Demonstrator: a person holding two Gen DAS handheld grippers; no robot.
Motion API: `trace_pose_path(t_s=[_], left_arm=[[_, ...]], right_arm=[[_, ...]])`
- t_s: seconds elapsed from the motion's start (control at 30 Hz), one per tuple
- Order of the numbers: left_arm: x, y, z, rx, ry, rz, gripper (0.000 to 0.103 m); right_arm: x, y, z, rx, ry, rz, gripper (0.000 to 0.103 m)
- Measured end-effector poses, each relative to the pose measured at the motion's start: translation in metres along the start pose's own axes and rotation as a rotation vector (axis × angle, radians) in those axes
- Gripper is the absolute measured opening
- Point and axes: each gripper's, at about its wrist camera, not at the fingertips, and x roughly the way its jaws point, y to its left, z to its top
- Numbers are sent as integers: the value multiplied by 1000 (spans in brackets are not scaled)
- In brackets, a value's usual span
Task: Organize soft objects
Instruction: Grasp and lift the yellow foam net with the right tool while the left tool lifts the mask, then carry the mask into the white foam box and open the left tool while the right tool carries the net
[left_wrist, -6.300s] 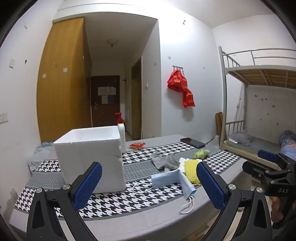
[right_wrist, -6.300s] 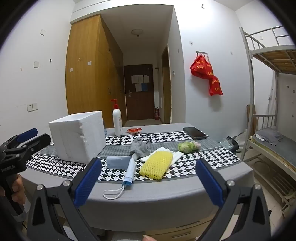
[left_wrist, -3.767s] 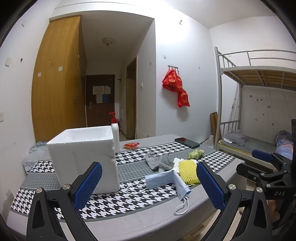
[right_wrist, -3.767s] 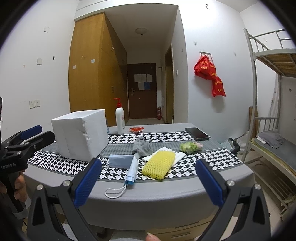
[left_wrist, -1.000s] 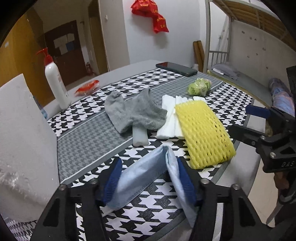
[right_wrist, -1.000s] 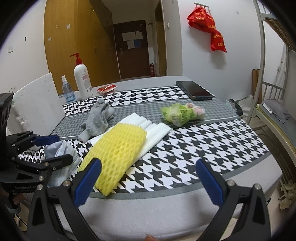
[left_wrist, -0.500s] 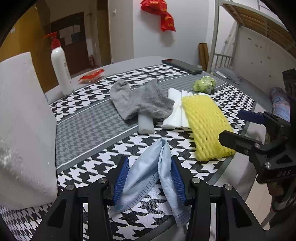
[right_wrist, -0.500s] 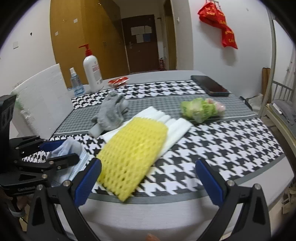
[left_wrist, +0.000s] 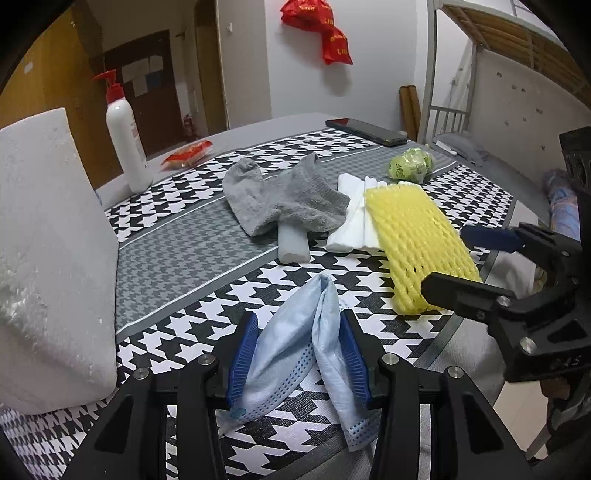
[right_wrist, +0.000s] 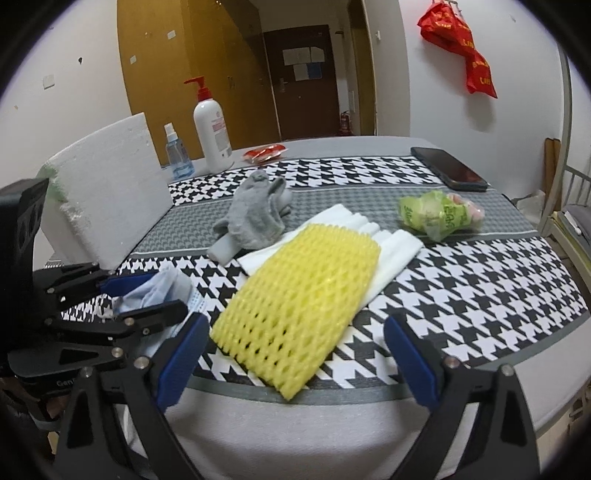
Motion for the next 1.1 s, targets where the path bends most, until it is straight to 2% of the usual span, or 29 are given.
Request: trace_pose_path(t_s=[0.07, 0.13, 0.3, 0.47, 0.6, 0.73, 1.1], left_arm=[[1, -1, 1, 9, 3, -3, 49], [1, 0, 2, 5, 4, -7, 50], [2, 1, 2, 0, 5, -6, 50], [1, -3, 2, 4, 3, -30, 33], [-1, -7, 2, 11, -4, -37, 26], [-5, -7, 3, -12, -12, -57, 20], [-28, -5, 10, -59, -76, -51, 18]], right_arm=[[3, -1, -1, 8, 23, 14, 85], [5, -2, -2, 12, 27, 17, 73], [5, -1, -2, 6, 31, 22, 58], [3, 0, -3, -5, 33, 23, 39], [0, 2, -3, -8, 25, 27, 18], [-9, 1, -1, -10, -3, 17, 14], [-35, -12, 9, 13, -78, -13, 14]])
